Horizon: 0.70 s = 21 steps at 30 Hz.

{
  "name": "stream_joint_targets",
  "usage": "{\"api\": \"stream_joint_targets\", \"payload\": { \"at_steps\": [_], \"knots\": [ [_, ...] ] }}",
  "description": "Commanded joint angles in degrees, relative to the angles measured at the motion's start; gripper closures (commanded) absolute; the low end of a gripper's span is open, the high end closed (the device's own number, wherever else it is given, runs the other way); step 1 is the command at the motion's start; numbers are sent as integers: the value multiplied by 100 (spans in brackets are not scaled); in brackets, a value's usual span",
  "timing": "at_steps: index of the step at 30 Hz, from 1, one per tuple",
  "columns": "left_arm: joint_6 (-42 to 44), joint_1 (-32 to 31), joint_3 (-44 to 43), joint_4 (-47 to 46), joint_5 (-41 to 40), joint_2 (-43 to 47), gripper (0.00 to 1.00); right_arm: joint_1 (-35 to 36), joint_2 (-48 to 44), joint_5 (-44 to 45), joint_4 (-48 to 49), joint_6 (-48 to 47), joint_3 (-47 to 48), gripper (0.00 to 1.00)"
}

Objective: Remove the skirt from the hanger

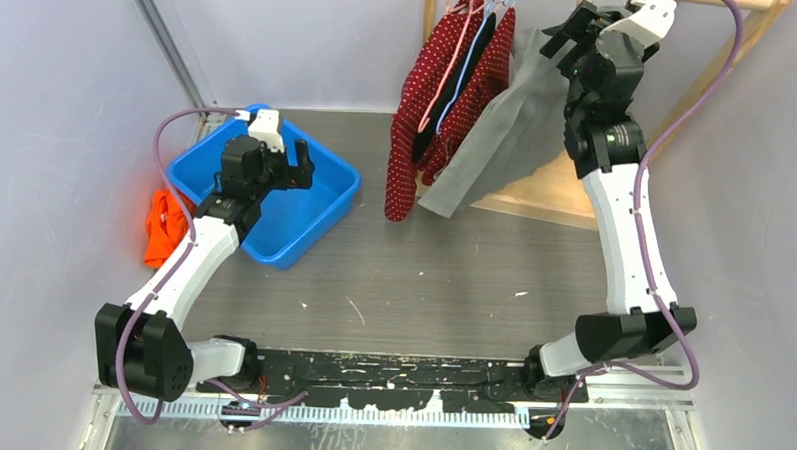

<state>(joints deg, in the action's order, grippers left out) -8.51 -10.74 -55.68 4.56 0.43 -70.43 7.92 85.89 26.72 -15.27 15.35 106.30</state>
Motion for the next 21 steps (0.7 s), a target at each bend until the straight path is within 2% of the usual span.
{"api": "stream_joint_targets", "payload": {
  "at_steps": [1,5,14,21],
  "knots": [
    [54,24,-111,-184,-40,-49,6,238,-751,-175,209,113,-178,11],
    [43,27,-95,-212,-23,-49,6,238,-742,167,589,15,-309,10],
    [102,20,-101,-166,-71,-10,6,244,19,212,657,74,205,10],
    [122,20,-95,-139,-86,-14,6,248,268,428,1002,-4,241,10]
  ]
}}
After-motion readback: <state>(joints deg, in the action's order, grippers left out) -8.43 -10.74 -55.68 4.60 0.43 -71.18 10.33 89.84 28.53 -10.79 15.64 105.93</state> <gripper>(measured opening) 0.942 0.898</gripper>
